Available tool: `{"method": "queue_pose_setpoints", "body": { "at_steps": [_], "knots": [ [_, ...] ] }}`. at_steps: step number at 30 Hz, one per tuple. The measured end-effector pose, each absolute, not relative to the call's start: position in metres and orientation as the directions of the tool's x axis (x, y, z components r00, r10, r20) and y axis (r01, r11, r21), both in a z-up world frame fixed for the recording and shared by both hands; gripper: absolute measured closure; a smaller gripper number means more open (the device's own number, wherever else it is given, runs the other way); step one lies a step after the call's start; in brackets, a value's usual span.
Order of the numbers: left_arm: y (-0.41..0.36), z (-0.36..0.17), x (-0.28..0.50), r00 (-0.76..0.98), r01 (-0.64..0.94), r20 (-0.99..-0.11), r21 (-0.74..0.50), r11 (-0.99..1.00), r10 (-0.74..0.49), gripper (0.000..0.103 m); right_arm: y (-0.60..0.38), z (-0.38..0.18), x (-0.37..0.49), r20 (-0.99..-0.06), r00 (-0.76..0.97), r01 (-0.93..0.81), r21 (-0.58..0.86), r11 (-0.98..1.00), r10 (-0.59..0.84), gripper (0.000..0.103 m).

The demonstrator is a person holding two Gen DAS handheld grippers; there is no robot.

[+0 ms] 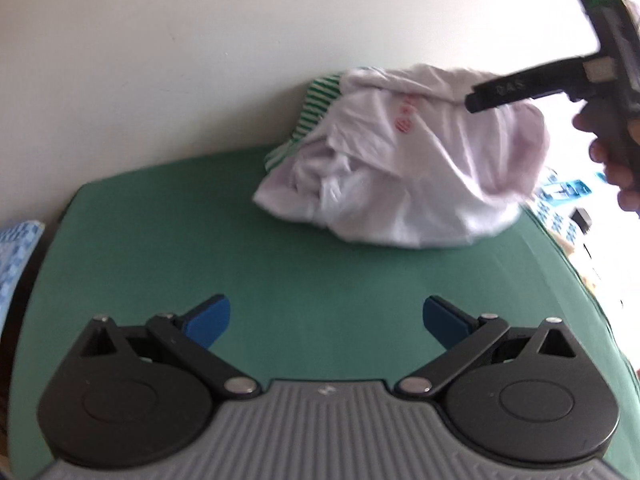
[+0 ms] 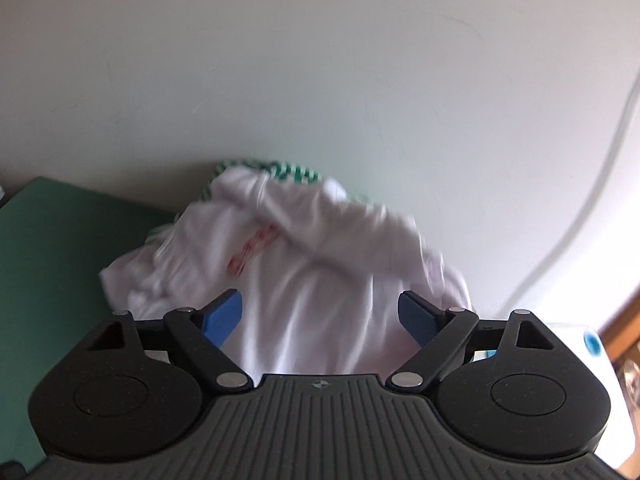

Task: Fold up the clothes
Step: 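Reach both grippers to the white shirt and close the right gripper on it, then close the left gripper on the shirt while the right gripper lifts it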

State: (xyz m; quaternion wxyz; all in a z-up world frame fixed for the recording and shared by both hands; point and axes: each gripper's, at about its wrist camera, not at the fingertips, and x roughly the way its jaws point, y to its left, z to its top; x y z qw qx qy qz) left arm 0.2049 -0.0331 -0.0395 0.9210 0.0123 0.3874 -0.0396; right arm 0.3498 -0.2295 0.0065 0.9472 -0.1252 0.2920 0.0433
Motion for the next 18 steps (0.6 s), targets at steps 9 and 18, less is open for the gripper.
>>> {"method": "queue_pose_setpoints", "body": {
  "at_steps": [9,18],
  "knots": [
    [-0.014,-0.062,0.243,0.671,-0.046,-0.737,-0.142,0.989,-0.075,0.001,-0.198,-0.030,0.426,-0.538,0.843,-0.274,-0.401,0.874,0.017,0.045],
    [-0.014,-0.080,0.229,0.724,0.034,-0.680,-0.140,0.990,-0.121,0.001,-0.232,-0.015,0.428,-0.475,0.877,-0.215,-0.246,0.945,0.076,0.098]
  ]
}}
